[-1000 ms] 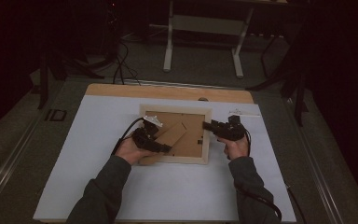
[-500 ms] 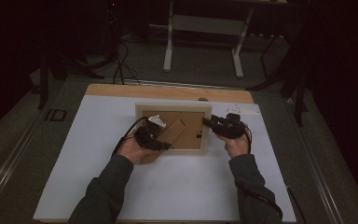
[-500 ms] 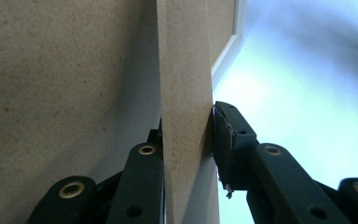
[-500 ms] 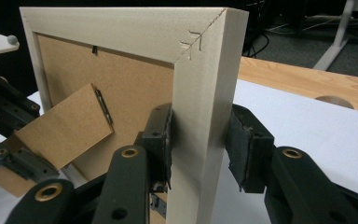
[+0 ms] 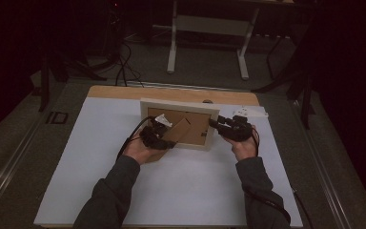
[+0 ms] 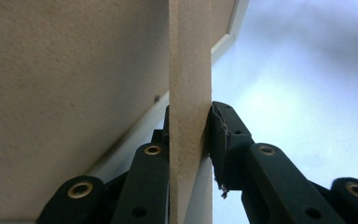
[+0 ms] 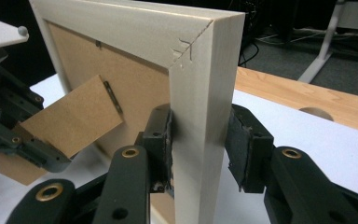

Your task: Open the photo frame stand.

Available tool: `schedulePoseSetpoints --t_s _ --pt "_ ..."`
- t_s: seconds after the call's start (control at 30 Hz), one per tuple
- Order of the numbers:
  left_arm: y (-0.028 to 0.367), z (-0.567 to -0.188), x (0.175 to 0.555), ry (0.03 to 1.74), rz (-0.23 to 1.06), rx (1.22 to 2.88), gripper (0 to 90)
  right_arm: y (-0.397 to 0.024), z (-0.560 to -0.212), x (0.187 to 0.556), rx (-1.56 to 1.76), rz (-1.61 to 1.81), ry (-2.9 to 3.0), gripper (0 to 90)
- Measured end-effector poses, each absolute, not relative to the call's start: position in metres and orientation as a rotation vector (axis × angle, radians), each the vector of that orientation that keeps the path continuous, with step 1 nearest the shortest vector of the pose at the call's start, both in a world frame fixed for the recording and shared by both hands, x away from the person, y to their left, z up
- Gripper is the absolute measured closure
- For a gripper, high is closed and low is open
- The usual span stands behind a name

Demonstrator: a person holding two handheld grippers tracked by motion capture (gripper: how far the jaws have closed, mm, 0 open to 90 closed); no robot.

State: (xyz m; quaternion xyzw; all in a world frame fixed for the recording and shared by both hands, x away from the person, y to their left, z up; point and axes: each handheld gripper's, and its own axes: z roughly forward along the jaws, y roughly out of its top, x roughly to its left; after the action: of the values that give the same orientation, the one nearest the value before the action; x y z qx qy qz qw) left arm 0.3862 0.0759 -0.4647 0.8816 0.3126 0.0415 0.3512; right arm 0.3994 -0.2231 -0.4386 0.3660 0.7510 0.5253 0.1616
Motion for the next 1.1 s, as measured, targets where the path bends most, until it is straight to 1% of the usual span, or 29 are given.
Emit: schedulePoseSetpoints --t_s 0.27,0.43,1.1 --pt "0.073 -0.464 0.387 0.823 0.134 2.264 78.1 -0.221 -0.435 0.400 1.036 1.484 2.127 62.1" --pt "0.069 -0.463 0.386 0.823 0.172 2.270 77.8 -0.220 -0.432 0.400 1.028 1.486 2.126 61.1" --pt "0.062 -0.465 0.381 0.816 0.196 2.254 76.9 -0.220 -0.435 0.395 0.998 1.481 2.138 60.4"
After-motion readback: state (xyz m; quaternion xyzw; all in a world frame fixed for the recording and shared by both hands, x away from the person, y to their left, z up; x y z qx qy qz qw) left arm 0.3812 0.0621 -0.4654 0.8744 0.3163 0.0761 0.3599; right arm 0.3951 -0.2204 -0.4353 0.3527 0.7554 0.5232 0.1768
